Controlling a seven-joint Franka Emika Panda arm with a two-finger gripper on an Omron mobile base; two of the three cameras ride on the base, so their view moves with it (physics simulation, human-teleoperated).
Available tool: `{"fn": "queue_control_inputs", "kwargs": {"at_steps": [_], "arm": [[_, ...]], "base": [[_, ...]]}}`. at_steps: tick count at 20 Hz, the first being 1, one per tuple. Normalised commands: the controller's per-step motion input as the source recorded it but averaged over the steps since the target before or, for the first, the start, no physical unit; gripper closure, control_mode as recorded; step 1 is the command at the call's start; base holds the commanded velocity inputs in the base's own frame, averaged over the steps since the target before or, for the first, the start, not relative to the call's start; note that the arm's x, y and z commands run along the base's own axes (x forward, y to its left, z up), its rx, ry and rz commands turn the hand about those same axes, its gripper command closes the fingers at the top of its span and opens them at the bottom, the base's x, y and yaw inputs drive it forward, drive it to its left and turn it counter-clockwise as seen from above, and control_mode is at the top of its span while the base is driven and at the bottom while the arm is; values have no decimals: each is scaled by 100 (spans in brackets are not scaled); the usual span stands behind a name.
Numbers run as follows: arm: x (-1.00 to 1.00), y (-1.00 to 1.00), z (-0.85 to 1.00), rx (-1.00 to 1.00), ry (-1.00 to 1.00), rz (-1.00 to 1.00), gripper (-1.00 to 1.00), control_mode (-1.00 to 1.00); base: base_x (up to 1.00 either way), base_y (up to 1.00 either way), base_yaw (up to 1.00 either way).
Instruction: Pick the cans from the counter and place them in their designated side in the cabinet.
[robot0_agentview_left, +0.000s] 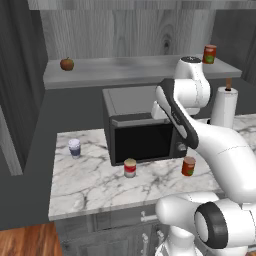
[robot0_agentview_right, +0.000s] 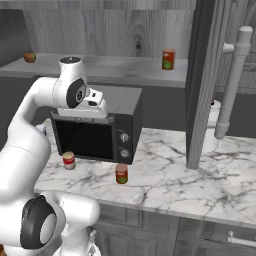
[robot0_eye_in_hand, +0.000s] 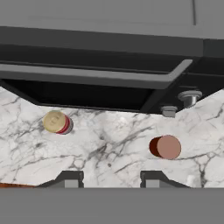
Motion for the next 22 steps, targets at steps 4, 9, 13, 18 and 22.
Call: {"fn": "queue_control_inputs", "kwargs": {"at_steps": [4, 9, 13, 18, 22], "arm": [[-7, 0, -10, 0, -2, -2, -100, -100], [-13, -9, -25, 0, -2, -4, -100, -100], [-4, -22, -30, 0, 0, -2, -100, -100], [-3, -20, -30, 0, 0, -1, -100, -100], [0, -20, -28, 0, -3, -1, -100, -100]], "base": [[0, 0, 0], [0, 0, 0], [0, 0, 0], [0, 0, 0], [0, 0, 0]]}}
